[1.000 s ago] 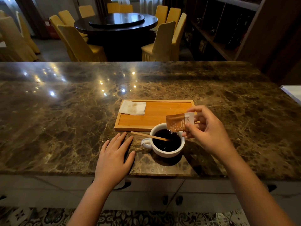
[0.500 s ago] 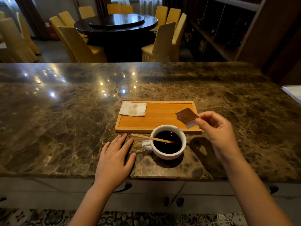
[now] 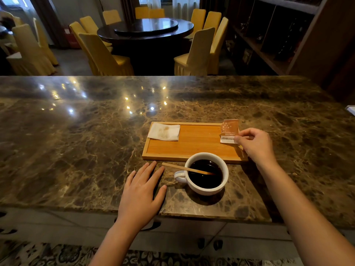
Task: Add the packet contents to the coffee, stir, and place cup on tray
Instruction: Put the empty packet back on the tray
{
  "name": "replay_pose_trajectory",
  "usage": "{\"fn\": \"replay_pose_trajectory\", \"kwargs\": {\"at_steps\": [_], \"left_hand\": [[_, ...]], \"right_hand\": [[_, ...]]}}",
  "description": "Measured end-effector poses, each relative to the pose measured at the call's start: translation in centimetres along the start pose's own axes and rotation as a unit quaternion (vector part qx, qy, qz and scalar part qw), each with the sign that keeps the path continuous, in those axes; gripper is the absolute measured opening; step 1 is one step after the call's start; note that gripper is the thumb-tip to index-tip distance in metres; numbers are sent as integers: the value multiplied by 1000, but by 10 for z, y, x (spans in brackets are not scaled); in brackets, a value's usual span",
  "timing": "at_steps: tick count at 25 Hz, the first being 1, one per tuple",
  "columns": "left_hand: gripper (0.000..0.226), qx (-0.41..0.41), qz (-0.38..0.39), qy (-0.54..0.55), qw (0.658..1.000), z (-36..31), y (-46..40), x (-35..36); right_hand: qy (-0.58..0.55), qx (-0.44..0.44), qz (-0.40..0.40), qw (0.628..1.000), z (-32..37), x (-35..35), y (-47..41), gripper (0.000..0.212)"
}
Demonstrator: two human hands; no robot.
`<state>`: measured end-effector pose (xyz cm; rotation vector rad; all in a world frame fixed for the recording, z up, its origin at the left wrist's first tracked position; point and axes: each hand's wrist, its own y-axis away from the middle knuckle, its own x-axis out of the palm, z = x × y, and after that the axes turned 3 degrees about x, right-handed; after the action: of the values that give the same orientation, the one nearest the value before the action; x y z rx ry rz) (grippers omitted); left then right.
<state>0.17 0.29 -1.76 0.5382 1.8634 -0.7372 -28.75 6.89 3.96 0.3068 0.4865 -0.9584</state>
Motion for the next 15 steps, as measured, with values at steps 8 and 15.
{"fn": "replay_pose_trajectory", "kwargs": {"at_steps": [8, 15], "left_hand": [[55, -1, -2, 2, 1000, 0, 0, 0], [55, 0, -5, 3, 1000, 0, 0, 0]], "right_hand": [[208, -168, -82, 960, -12, 12, -6, 29], [338, -278, 102, 893, -26, 9, -4, 40]]}}
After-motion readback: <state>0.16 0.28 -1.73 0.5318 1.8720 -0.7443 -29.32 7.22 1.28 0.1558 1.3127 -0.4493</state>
